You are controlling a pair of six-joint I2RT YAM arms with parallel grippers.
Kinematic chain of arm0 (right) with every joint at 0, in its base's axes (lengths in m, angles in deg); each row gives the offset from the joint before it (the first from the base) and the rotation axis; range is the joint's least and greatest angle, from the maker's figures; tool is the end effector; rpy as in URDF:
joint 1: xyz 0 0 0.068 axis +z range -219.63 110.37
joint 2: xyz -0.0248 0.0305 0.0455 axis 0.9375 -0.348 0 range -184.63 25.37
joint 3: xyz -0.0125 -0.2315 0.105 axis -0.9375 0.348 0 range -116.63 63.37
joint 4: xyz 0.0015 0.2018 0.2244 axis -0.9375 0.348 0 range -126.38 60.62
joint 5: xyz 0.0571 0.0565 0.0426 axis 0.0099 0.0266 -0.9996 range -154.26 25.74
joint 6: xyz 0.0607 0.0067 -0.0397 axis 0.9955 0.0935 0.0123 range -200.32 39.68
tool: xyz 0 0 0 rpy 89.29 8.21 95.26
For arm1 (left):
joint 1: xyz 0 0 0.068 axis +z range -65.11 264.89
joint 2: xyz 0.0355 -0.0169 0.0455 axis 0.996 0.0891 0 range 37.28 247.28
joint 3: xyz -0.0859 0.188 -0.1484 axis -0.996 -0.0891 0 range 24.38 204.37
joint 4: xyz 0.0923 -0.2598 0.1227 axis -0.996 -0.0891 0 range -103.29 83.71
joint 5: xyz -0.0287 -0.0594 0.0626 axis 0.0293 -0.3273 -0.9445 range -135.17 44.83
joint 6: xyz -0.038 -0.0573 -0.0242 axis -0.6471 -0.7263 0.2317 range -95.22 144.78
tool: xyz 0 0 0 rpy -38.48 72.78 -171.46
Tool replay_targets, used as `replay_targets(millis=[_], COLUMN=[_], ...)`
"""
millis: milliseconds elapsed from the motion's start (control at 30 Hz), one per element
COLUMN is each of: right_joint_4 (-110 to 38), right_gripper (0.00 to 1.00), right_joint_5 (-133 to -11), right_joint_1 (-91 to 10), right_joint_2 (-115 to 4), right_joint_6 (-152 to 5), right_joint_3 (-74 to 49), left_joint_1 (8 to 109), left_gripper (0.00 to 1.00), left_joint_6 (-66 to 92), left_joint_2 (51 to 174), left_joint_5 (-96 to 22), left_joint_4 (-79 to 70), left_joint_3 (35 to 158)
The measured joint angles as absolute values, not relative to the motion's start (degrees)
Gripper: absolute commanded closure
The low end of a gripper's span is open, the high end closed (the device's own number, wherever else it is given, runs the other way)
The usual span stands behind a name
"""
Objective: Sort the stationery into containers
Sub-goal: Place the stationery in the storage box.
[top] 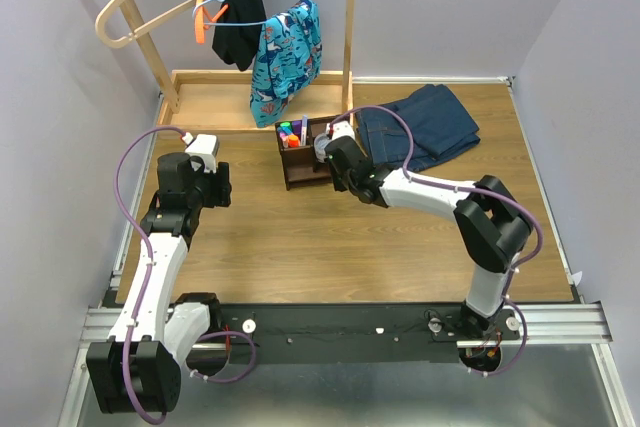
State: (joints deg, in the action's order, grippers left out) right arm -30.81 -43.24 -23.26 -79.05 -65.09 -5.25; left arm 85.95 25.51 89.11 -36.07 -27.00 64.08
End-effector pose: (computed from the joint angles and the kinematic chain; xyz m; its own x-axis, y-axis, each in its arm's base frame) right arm 0.3245 0.3088 0.1450 -0.5686 -0.2411 -0.7865 -0.3529 0.9351 -0.0315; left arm 0.2750 -0.0045 0.2317 -0.5407 0.0026 -0.8412 0.1215 0.9898 -0.0750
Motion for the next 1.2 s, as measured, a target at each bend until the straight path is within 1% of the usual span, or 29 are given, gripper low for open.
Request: replay_targets(millis=[167,300,700,867,900,933,1000,1033,1100,1200], right_joint_4=[-31.1,-31.4,-33.5,-34.0,-34.1,-34.2,-34.2,-34.2,-34.2,-34.3], right_gripper=[0.94,0.90,0.90,0.88,0.85,0.74,0.68,0.62,0.57,0.56], right_joint_5=[-43.3,-43.3,-43.3,-43.3,-43.3,-43.3,-43.3,-43.3,-43.3,-43.2], right_joint_1=[-24.0,-24.3,-24.3,-24.4,-24.4,-24.4,-24.5,-24.6,-24.6,-24.6], right_joint_2=[-80.9,-81.3,-82.9,-83.9,-84.1,-84.2,-84.4,-84.4,-84.5,-84.5], right_joint_6=[-64.8,-64.7,-64.7,-64.7,-64.7,-64.7,-64.7,-64.7,-64.7,-64.5], right_joint_3=[-6.8,-6.9,-7.8,-8.7,-8.8,-8.8,-8.8,-8.8,-8.8,-8.8], left_joint_1=[86.0,86.0,86.0,86.0,86.0,86.0,86.0,86.0,86.0,86.0], left_gripper=[0.31,0.31,0.31,0.31,0.31,0.31,0.31,0.31,0.31,0.31], left_joint_6=[25.5,25.5,25.5,25.5,25.5,25.4,24.9,24.7,24.5,24.3], left_joint_2=[89.6,90.1,90.3,90.3,90.3,90.3,90.3,90.3,90.3,90.3], left_joint_5=[-35.6,-35.5,-35.4,-35.4,-35.4,-35.4,-35.4,-35.4,-35.4,-35.4], left_joint_4=[-27.0,-26.9,-26.9,-26.9,-26.9,-26.9,-26.9,-26.9,-26.9,-26.9], left_joint_3=[64.1,64.1,64.1,64.1,64.1,64.1,64.1,64.1,64.1,64.1])
